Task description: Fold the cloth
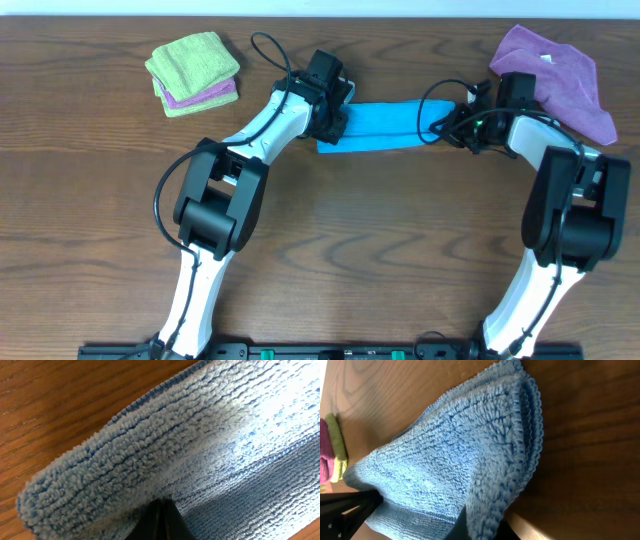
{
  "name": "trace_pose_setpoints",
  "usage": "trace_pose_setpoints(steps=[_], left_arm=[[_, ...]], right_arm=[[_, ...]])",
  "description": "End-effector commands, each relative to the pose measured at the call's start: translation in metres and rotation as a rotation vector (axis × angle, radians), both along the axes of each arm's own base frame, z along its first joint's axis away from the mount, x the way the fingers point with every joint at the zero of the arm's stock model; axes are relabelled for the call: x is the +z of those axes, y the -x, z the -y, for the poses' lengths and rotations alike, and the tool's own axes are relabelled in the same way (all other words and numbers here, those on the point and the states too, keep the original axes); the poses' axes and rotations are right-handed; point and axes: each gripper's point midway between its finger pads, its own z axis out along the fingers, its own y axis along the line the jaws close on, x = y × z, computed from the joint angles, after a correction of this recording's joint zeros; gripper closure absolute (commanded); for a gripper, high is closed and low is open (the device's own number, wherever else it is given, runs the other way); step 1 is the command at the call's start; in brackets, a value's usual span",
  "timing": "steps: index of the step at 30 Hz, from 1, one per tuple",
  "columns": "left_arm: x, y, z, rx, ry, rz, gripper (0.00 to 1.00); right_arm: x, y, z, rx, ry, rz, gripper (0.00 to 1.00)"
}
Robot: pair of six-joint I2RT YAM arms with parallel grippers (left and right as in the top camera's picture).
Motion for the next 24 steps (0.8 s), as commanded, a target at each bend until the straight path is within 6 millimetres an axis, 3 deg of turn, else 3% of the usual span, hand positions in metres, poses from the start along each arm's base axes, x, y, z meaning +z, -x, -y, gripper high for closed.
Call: trace_pose_setpoints(steps=[1,8,12,18,24], left_arm=[[-0.045,0.025,-0.009,0.006,-0.038,-0.123,0.94],[-0.044,0.023,-0.012,0.013,-0.037,-0.121,0.94],[-0.040,0.020,-0.013,0.018,-0.032,-0.113,0.94],[-0.028,0.017,-0.012,0.019,-0.016,-0.097,0.94],[-0.018,0.020,-0.014,0.017,-0.019,-0.101,0.95]], right_arm=[[-0.011,0.003,-0.001,0.001,0.016,-0.019,0.99],[0.001,0.001,-0.023,0.067,-0.013,0.019,0.98],[0.025,-0.002,-0.031,0.116,0.020,0.073,0.99],[0.064,0.009,-0.019,0.143,0.222,0.087,0.99],[0.093,0.012,-0.016,0.130,0.251,0.130,0.99]])
